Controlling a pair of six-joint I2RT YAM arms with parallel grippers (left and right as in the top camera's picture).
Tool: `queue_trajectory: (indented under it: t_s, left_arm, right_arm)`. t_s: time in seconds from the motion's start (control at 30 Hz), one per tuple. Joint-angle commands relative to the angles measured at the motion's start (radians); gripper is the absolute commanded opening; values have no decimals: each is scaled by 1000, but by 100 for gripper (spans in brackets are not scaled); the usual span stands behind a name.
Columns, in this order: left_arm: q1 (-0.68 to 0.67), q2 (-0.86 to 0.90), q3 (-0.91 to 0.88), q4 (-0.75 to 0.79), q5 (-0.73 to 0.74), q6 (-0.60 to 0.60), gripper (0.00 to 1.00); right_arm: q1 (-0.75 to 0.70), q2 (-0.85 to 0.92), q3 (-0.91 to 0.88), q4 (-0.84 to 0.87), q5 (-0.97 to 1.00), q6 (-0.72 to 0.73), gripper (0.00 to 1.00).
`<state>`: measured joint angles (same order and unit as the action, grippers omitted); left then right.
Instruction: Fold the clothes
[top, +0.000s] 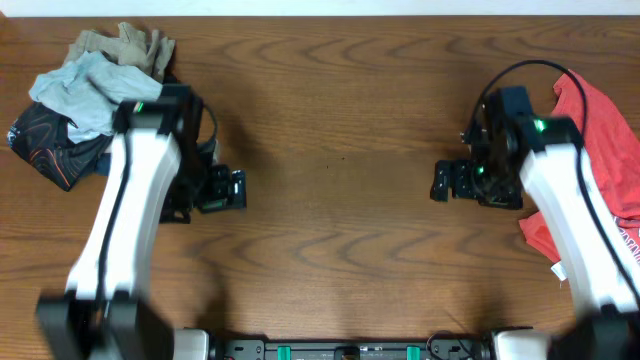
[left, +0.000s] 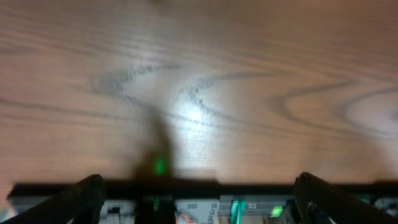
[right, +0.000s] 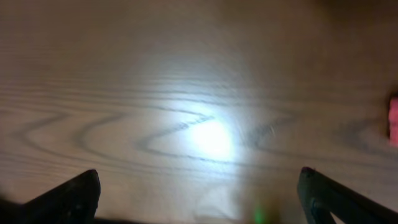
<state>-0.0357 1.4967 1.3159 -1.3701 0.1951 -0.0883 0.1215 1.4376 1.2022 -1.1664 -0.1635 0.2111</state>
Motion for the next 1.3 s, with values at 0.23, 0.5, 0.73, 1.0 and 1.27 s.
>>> queue_trajectory:
  t_s: [0.23, 0.5, 0.73, 1.0, 1.27]
  left_arm:
    - [0, -532, -183, 177, -12, 2, 98]
    - [0, -691, -183, 183, -11, 1, 98]
    - [0, -700, -182, 183, -12, 2, 98]
    - [0, -699, -183, 183, -12, 2, 98]
    - [0, -699, -182, 183, -12, 2, 98]
  right_arm:
    - [62, -488, -257, 148, 114, 95, 99]
    - [62, -636, -264, 69, 114, 95, 99]
    - [62, -639, -264, 69, 114, 95, 99]
    - [62, -639, -264, 69, 114, 96, 99]
    - [61, -649, -264, 69, 114, 95, 99]
